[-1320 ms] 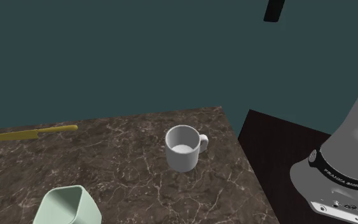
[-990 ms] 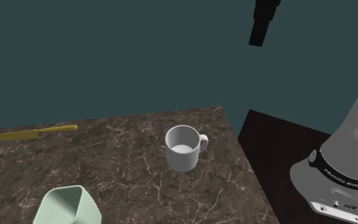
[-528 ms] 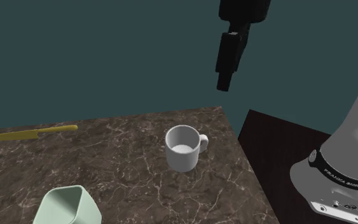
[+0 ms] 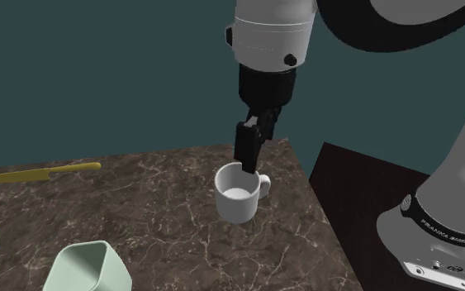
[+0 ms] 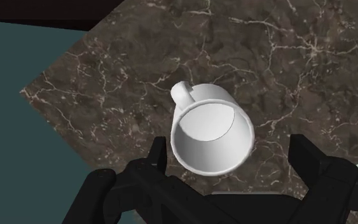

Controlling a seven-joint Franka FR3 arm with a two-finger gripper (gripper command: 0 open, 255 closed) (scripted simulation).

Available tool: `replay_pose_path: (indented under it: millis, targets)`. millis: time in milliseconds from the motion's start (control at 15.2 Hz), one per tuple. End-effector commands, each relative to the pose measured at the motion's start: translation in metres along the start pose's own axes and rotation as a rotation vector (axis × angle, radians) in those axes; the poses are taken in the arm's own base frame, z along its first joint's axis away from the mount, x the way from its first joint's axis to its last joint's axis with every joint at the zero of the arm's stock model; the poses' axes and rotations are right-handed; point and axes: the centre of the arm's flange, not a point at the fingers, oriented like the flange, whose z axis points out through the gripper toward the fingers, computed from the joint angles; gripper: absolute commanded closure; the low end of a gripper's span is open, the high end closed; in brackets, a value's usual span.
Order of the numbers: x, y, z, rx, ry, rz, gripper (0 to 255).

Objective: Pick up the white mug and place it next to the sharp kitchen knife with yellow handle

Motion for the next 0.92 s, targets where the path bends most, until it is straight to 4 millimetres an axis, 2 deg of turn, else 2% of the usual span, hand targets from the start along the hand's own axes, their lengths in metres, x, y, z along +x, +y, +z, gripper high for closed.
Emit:
replay_pose_path:
  millis: [0, 396, 462, 858]
  targets:
    - [0.006, -0.012, 0.023, -0.008, 0.004, 0.001, 0]
    - [0.034, -0.049, 0.09, -0.035, 0.009, 0.002, 0]
    - [0.034, -0.049, 0.091, -0.035, 0.009, 0.002, 0]
    - [0.034, -0.048, 0.122, -0.035, 0.009, 0.002, 0]
